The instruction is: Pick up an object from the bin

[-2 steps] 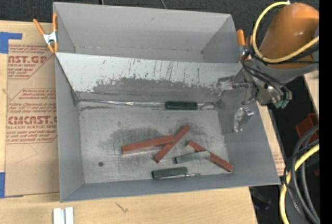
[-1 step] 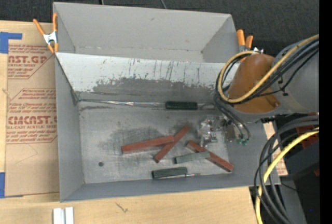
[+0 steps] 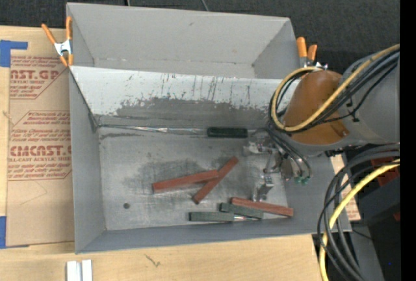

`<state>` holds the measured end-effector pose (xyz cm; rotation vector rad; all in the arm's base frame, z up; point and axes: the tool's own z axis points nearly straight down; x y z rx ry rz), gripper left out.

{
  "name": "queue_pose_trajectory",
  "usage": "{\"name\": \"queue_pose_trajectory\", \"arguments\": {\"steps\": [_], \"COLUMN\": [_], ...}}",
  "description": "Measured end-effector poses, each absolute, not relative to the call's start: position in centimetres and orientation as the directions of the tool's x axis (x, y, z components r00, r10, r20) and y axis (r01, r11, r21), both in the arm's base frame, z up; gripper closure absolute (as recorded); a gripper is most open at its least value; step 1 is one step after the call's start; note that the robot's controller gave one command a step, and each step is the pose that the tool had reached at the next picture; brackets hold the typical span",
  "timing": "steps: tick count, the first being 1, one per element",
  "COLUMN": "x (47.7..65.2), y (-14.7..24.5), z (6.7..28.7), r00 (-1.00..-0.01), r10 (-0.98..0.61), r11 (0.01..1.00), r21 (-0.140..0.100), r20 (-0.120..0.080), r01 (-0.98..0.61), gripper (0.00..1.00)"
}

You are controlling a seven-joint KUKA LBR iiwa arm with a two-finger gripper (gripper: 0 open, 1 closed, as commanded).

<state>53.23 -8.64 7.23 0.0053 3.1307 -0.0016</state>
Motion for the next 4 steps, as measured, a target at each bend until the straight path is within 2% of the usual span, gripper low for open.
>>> {"name": "queue_pose_trajectory", "arguments": {"steps": [1,2,3,4], "x": [53.2,56.3,56.3,54.9], "y": [-8.6,-2.1,-2.1,-1.8], "z": [7.2,7.3,7.3,22.6], "r00": [-1.000,-1.000,-1.000,-0.998], "r10": [0.004,-0.005,-0.005,0.067], "r11": [1.000,1.000,1.000,0.998], "r21": [-0.001,0.001,0.001,0.000], "r20": [-0.011,0.006,0.005,-0.001], "r01": [0.004,-0.005,-0.005,0.067], "gripper": [0.00,1.00,1.00,1.00]}}
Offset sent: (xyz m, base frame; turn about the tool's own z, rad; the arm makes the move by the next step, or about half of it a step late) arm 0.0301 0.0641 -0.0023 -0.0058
